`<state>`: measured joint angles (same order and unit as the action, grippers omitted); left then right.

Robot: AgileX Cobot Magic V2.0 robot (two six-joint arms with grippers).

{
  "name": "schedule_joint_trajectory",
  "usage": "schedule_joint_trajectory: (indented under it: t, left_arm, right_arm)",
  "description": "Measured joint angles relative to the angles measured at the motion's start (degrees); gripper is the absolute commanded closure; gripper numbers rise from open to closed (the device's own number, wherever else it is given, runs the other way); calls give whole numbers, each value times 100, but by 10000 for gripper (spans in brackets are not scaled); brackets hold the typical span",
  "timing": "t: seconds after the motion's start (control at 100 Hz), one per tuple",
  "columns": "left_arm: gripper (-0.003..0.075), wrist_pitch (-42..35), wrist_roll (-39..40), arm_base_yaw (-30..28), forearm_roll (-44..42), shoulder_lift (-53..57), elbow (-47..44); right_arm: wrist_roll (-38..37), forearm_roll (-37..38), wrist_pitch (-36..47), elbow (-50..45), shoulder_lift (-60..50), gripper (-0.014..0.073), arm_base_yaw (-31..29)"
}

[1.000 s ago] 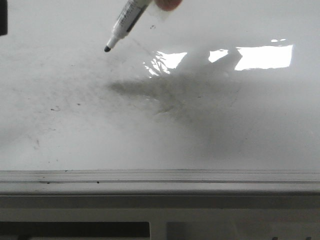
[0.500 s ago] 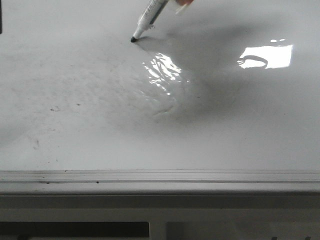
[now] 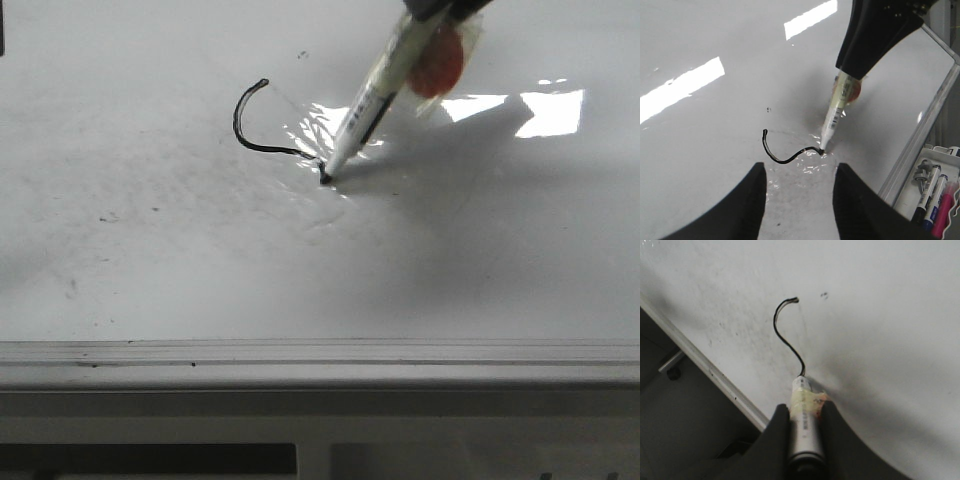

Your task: Write number 8 on whiteboard

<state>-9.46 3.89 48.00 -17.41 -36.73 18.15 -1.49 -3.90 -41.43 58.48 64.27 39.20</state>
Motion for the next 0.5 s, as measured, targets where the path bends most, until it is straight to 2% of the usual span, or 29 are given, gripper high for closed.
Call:
schedule_joint_trajectory:
  t: [0.18, 0.5]
  left_arm:
    - [424, -25, 0, 0, 0, 0, 0]
    - [424, -47, 0, 0, 12, 0, 0]
  right_arm:
    - [-56, -129, 283, 30, 341, 636, 337]
    - [-443, 537, 611, 454, 159, 636, 52]
